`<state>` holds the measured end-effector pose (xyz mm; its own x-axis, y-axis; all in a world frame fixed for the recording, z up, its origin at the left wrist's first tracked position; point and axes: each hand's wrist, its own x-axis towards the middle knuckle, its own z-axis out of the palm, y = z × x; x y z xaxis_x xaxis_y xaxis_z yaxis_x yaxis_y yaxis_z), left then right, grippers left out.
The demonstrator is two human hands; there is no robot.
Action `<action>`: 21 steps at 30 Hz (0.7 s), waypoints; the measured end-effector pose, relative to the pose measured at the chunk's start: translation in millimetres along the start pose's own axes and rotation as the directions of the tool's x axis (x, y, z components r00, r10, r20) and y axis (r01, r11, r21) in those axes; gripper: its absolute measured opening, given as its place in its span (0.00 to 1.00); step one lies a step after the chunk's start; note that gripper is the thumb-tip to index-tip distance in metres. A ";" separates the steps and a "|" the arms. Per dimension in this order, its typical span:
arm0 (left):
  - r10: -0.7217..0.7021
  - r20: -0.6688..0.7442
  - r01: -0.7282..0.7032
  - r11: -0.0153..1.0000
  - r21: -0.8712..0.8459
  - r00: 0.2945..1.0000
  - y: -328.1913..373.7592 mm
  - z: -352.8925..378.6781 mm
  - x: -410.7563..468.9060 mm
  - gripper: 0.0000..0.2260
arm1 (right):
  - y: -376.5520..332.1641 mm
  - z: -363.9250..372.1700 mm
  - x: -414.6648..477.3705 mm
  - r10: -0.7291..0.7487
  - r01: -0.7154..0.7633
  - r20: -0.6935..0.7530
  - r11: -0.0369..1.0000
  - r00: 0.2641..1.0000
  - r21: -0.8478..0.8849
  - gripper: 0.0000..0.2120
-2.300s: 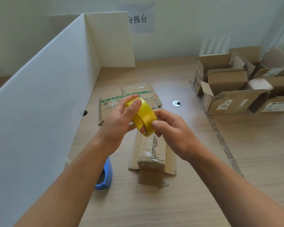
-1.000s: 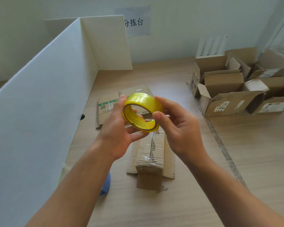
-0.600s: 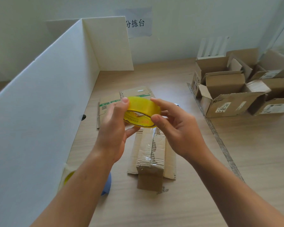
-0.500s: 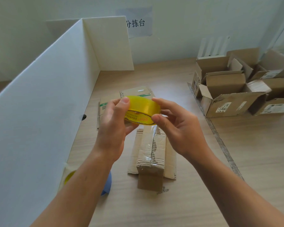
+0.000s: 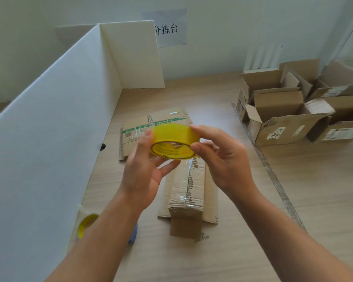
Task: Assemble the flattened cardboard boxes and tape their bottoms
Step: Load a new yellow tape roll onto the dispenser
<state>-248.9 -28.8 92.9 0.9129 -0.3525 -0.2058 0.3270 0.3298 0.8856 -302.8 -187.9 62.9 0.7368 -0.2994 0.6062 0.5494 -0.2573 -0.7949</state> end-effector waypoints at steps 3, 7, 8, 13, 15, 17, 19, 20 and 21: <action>-0.119 0.013 0.119 0.992 -0.048 0.993 -1.0 -0.2 0.5 0.25 | 0.0 -2.0 0.0 -0.108 0.110 0.023 0.987 0.994 -0.118 0.15; -0.202 0.044 0.204 0.978 -0.047 0.978 2.4 -0.1 2.3 0.26 | 1.1 -3.8 -2.4 -0.213 0.225 0.077 0.949 0.974 -0.222 0.18; -0.221 0.048 0.223 0.974 -0.042 0.974 3.4 0.8 2.3 0.28 | 1.0 -4.7 -3.1 -0.216 0.228 0.078 0.944 0.973 -0.239 0.18; -0.232 0.054 0.229 0.971 0.065 0.971 3.4 -1.6 2.9 0.33 | 4.7 -4.8 -5.1 -0.168 0.138 -0.066 0.935 0.984 -0.326 0.14; -0.177 0.049 0.170 0.977 0.132 0.983 2.3 -3.0 3.7 0.30 | 5.1 -2.8 -5.2 -0.059 0.015 -0.154 0.961 0.986 -0.275 0.12; -0.126 0.062 0.114 0.978 0.172 0.990 1.0 -2.7 3.5 0.25 | 3.3 -1.8 -3.0 0.098 -0.138 -0.219 0.974 0.971 -0.178 0.11; -0.096 0.103 0.078 0.983 0.166 0.990 0.2 -0.9 1.6 0.22 | 1.3 -3.0 1.9 0.205 -0.235 -0.248 0.967 0.947 -0.097 0.10; -0.088 0.131 0.068 0.986 0.151 0.988 0.2 0.2 0.3 0.21 | 0.6 -3.7 4.5 0.233 -0.259 -0.249 0.963 0.940 -0.073 0.08; -0.083 0.158 0.062 0.989 0.137 0.984 0.2 1.0 -0.9 0.20 | 0.1 -4.2 6.8 0.253 -0.274 -0.240 0.960 0.937 -0.061 0.08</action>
<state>-249.9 -29.3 93.7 0.8326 -0.5123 -0.2106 0.3460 0.1842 0.9200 -299.4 -193.8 67.1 0.7350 -0.5660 0.3734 0.3009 -0.2213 -0.9276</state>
